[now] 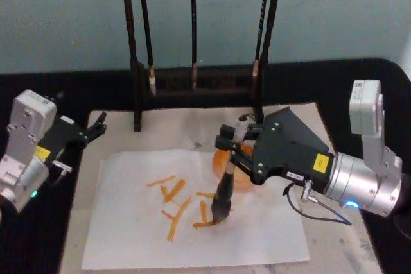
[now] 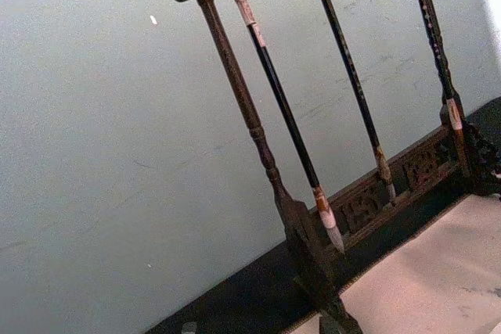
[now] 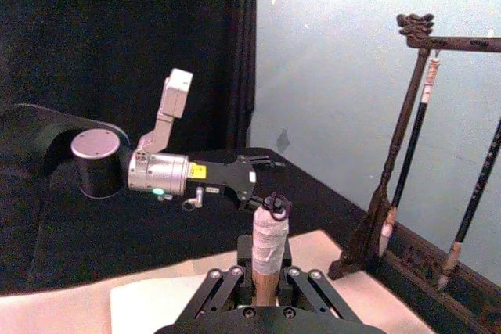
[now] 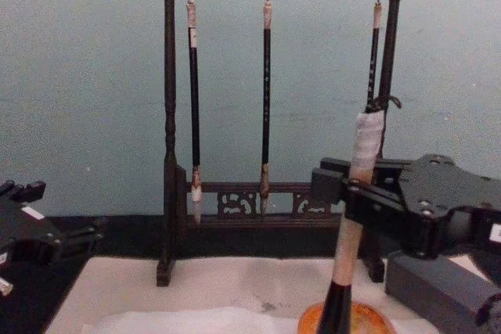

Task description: Pick up the brush from the inkstone, write on the paper, then place the brush back to its original position.

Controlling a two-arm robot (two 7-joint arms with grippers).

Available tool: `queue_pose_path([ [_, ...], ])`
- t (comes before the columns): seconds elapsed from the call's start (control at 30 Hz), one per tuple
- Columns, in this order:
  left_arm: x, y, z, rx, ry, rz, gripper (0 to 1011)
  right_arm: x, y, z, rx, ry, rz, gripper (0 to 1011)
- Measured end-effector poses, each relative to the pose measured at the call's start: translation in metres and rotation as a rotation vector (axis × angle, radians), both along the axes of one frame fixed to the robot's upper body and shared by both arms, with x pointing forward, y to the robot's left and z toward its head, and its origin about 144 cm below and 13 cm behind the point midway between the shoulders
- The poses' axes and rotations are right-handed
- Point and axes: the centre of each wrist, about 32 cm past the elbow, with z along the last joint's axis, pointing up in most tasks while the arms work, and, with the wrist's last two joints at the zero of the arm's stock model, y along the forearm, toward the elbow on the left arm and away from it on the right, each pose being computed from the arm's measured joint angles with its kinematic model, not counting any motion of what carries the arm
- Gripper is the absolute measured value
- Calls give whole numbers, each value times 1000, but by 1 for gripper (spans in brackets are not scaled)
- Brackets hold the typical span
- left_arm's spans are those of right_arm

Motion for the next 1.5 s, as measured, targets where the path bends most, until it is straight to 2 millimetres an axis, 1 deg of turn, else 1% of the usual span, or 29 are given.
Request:
queue_pose_path([
  [0.37, 0, 0, 0, 0, 0, 0, 1010, -6, -10, 1, -5, -6, -19, 156],
  [1.5, 0, 0, 0, 0, 0, 0, 1010, -17, -30, 4, -19, -7, -76, 156],
])
